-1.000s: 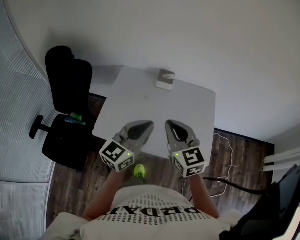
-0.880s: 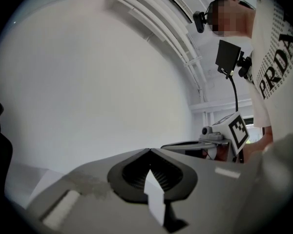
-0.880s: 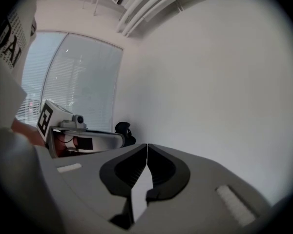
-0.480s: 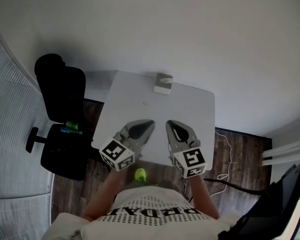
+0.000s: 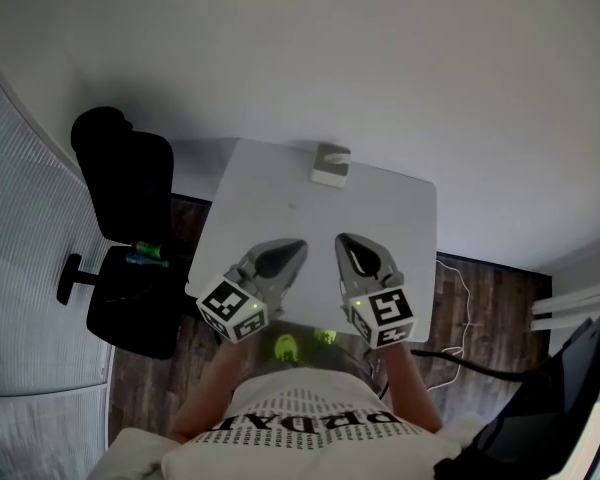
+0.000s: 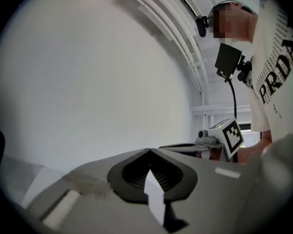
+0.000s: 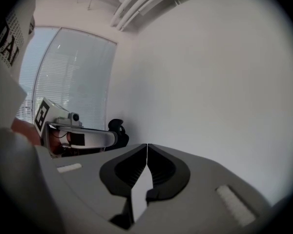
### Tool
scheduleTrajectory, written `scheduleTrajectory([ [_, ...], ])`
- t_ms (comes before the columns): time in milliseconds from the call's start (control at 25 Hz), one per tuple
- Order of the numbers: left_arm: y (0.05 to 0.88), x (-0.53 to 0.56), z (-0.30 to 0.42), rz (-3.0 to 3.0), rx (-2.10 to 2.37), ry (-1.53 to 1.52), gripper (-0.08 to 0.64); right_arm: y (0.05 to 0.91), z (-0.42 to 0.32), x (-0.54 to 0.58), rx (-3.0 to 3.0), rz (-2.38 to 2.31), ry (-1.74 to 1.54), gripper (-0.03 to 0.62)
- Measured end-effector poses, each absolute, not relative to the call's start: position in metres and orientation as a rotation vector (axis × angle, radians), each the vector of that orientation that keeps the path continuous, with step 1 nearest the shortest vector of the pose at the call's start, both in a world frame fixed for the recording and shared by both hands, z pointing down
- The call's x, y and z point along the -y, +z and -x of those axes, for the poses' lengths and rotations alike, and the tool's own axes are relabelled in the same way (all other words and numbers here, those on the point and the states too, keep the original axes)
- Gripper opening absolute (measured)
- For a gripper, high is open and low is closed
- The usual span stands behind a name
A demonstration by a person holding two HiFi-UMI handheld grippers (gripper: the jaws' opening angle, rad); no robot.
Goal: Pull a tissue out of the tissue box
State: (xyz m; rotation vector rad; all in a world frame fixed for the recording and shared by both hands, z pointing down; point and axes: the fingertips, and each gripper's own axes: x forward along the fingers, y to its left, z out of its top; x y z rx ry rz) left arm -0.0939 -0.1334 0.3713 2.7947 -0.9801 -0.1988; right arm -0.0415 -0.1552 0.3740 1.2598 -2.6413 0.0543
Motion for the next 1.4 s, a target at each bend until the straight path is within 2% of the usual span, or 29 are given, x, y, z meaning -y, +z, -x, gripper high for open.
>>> scheduleTrajectory([
  [1040,0.363,0.251,-0.001,-2.752,1.048,-0.143,-0.009,0.369,-0.044,0.278,2.718,-1.148,0.094,0.011],
  [1400,0.373,0.263,-0.005,-2.724,1.064,-0.155,-0.009,0.379,-0.048,0.293,2.708,-1.131,0.121,0.011],
])
